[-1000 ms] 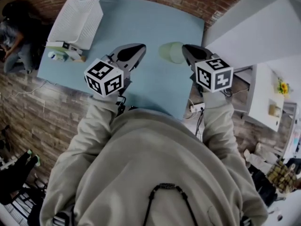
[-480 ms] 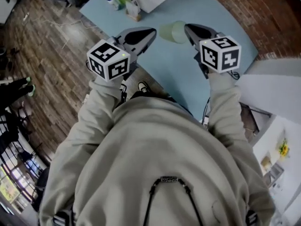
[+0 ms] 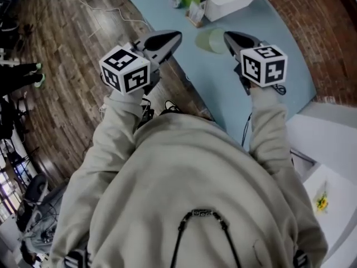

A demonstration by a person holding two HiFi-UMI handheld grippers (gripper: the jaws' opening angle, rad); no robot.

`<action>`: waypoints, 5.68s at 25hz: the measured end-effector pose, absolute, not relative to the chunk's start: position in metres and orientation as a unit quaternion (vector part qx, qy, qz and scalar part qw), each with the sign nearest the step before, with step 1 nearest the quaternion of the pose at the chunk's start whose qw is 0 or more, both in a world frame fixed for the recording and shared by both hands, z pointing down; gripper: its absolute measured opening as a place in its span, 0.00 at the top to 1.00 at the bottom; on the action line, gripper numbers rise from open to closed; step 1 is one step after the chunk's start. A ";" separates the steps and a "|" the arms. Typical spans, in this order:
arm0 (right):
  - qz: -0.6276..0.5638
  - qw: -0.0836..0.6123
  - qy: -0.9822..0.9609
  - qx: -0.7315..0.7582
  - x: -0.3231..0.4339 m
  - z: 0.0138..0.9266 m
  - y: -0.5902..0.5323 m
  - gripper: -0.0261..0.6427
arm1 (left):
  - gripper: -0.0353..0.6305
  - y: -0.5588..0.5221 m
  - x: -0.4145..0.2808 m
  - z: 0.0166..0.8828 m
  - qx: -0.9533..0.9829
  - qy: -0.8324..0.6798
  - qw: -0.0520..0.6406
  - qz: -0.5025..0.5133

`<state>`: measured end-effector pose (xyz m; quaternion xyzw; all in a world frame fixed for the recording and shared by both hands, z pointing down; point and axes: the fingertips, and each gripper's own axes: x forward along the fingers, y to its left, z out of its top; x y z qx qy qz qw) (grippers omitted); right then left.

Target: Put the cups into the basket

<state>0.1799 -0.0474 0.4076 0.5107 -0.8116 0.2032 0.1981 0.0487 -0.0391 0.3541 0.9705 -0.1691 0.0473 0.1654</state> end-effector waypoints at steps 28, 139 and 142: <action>0.217 0.281 -0.799 0.486 0.120 0.425 -0.136 0.93 | 0.95 -0.101 -0.135 0.378 0.942 -0.266 0.202 -0.016; 0.408 0.318 -0.554 0.652 0.331 0.645 -0.453 0.92 | 0.95 -0.554 0.064 0.423 0.960 0.027 0.242 0.138; 0.418 0.315 -0.552 0.649 0.332 0.655 -0.452 0.92 | 0.95 -0.552 0.059 0.424 0.960 0.018 0.241 0.140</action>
